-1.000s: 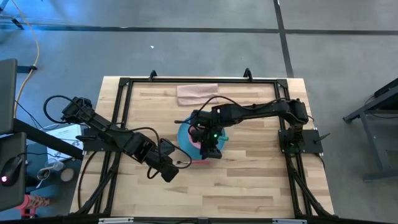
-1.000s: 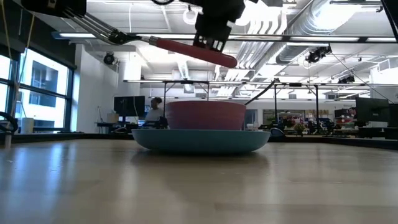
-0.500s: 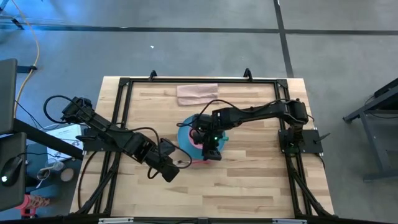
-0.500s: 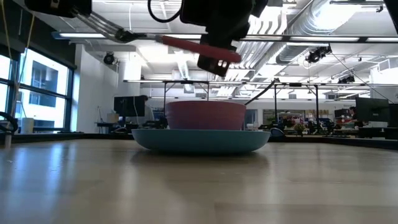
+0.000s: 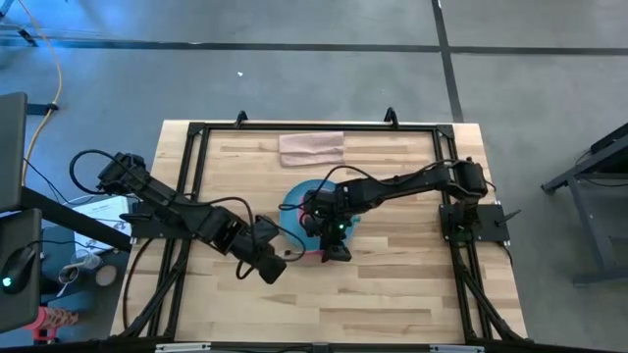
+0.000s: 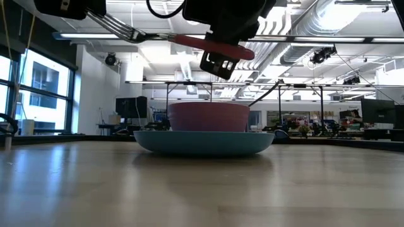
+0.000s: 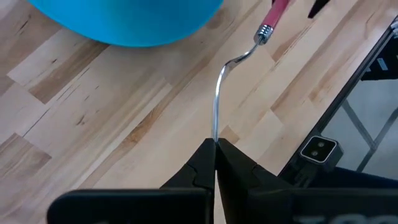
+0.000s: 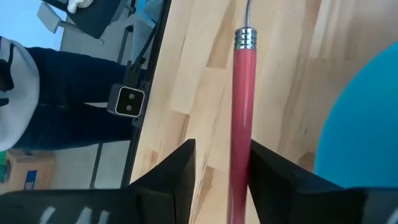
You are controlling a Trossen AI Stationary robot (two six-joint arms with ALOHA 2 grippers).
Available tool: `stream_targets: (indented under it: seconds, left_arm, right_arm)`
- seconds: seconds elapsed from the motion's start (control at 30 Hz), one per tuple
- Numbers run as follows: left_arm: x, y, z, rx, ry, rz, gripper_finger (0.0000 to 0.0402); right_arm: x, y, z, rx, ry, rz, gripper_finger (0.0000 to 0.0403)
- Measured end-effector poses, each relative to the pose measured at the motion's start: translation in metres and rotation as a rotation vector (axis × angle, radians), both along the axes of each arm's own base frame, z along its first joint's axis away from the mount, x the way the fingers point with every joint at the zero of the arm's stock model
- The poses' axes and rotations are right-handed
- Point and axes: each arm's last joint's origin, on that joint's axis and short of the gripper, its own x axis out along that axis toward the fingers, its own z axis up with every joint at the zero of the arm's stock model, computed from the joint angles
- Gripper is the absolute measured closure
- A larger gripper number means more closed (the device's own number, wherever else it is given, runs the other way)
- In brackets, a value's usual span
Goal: Set table place
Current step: Put the fork on the right of the plate
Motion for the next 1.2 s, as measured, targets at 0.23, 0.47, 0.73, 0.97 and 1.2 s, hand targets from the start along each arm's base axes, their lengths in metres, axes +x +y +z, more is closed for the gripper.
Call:
stream_targets:
  seconds: [0.23,0.47,0.73,0.97,1.2]
  left_arm:
    - [0.001,0.001,0.0,-0.01,0.001,-0.011,0.0401]
    - [0.002,0.001,0.001,-0.007,-0.013,-0.022,0.04]
    - [0.004,0.004,0.017,0.124,-0.061,-0.055,0.0367]
    - [-0.006,0.017,0.051,0.5,-0.062,0.023,0.0325]
    - [-0.014,0.038,0.064,0.732,0.01,0.095,0.0314]
  right_arm:
    - [-0.001,0.002,0.0,0.022,0.017,0.004,0.0378]
    - [-0.002,0.002,0.0,0.041,0.037,0.004,0.0397]
    - [-0.008,-0.01,0.004,-0.092,0.077,-0.099,0.04]
    - [-0.044,-0.062,0.046,-0.385,0.125,-0.385,0.0401]
    - [-0.147,-0.093,0.135,-0.567,0.136,-0.915,0.0402]
